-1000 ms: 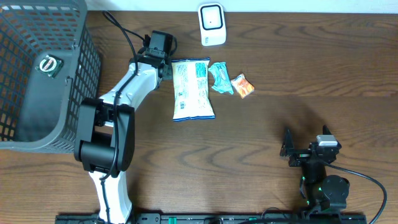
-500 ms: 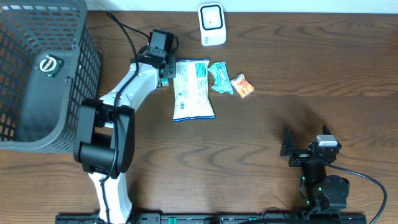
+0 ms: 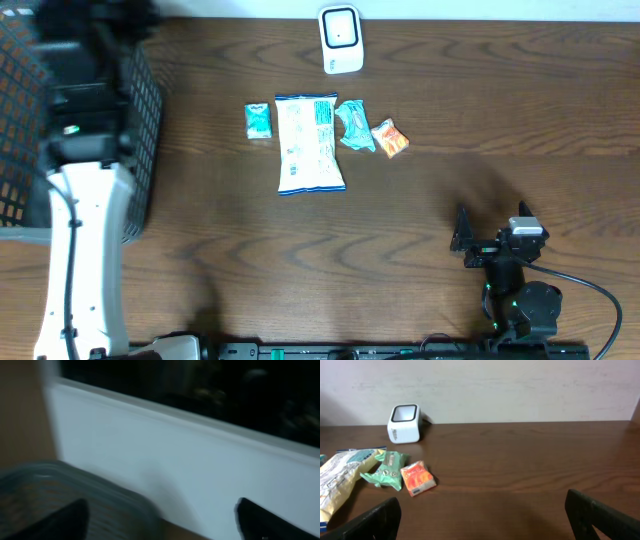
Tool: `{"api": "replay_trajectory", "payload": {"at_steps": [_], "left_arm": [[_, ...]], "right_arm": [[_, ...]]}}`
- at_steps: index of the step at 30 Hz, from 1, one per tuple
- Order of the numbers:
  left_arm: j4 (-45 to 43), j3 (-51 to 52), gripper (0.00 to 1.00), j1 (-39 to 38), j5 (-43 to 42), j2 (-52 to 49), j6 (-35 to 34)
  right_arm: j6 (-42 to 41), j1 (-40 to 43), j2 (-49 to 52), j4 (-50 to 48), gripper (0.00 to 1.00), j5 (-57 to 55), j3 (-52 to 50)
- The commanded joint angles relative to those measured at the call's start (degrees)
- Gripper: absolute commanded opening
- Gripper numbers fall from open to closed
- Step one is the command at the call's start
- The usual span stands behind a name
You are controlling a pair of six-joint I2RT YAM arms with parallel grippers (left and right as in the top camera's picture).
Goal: Scan the item barcode
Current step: 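Reach into the basket and grasp the green Zam-Buk tin, left gripper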
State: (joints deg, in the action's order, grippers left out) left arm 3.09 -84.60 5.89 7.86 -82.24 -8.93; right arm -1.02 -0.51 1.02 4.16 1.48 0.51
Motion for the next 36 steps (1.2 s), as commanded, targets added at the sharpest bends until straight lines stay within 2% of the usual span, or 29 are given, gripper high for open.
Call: {"api": "replay_trajectory", "payload": {"at_steps": [1, 5, 9, 23, 36], "left_arm": [[0.9, -0.02, 0.98, 8.59, 0.28, -1.16, -2.21], [5.4, -0.02, 0.98, 14.84, 0.28, -2.14, -8.37], [10.21, -0.02, 0.99, 18.34, 0.26, -3.98, -18.53], [14.62, -0.02, 1.0, 18.6, 0.68, -7.28, -18.82], [7.87, -0.02, 1.0, 20.79, 0.72, -23.43, -18.6]], "right_arm": [[-0.61, 0.37, -0.24, 0.11, 0.99, -0.28, -0.2], [-0.61, 0.37, -0.24, 0.11, 0.99, -0.28, -0.2], [-0.61, 0.37, -0.24, 0.11, 0.99, -0.28, -0.2], [-0.61, 0.37, -0.24, 0.11, 0.99, -0.28, -0.2], [-0.61, 0.37, -0.24, 0.11, 0.99, -0.28, -0.2]]}}
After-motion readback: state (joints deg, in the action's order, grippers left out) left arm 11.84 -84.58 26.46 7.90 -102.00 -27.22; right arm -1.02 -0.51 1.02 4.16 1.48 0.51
